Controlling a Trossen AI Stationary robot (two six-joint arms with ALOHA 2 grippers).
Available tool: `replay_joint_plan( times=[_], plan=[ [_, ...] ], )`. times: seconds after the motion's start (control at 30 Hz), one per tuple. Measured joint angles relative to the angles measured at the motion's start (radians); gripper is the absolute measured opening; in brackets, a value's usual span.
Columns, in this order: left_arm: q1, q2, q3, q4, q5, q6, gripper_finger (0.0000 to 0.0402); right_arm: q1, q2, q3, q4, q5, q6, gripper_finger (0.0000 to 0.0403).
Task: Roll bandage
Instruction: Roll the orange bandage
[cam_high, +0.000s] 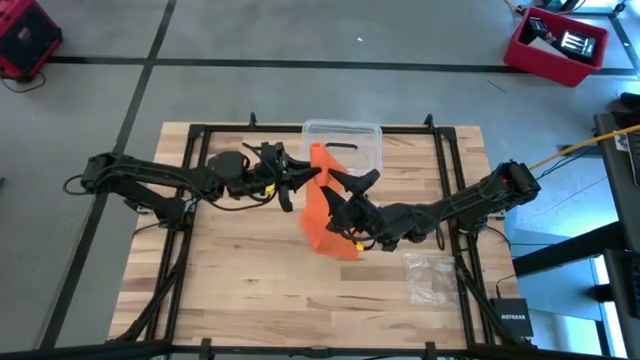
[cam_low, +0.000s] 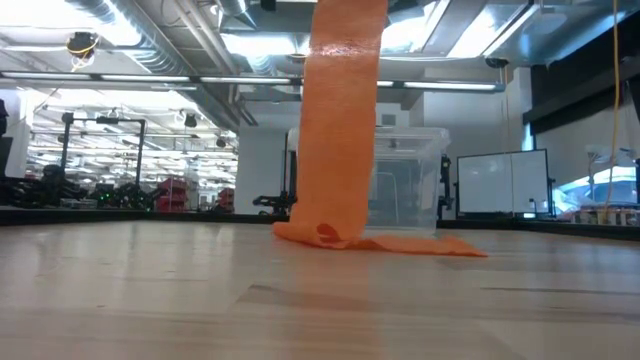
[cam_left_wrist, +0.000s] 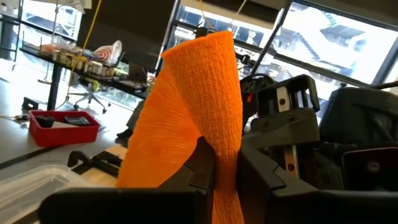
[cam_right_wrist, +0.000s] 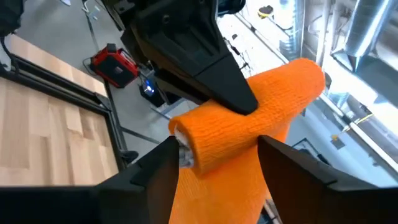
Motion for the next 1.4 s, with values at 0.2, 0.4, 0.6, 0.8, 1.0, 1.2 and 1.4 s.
replay_joint_plan(
  times=[0.2,0.4,0.6,0.8,1.0,1.2,1.4],
  plan=[
    [-0.003,0.0,0.0,-0.014,-0.003,0.003,0.0036,-0.001,0.001,0.0,0.003,0.001,-0.032,0.0178],
    [-0.007,0.019,0.0,-0.028,0.001,-0.011,0.004,-0.002,0.001,-0.001,0.0,-0.015,-0.047,0.0106],
    [-0.012,0.033,0.0,-0.028,0.01,-0.033,0.0042,-0.008,0.001,-0.002,-0.02,-0.025,-0.046,0.0021],
    [-0.014,0.032,-0.002,-0.023,0.02,-0.011,0.0042,-0.007,0.001,-0.002,-0.028,-0.029,-0.025,0.0006],
    [-0.001,0.018,-0.004,0.035,-0.001,-0.035,0.0043,0.029,0.0,0.002,-0.041,0.006,0.038,0.0003],
    [-0.016,-0.009,-0.005,0.016,0.047,0.044,0.0048,0.114,0.0,0.005,-0.04,0.033,0.137,0.0001],
    [-0.038,-0.041,-0.006,0.017,0.096,0.116,0.0118,0.184,-0.001,0.028,-0.037,0.085,0.175,0.0]
  ],
)
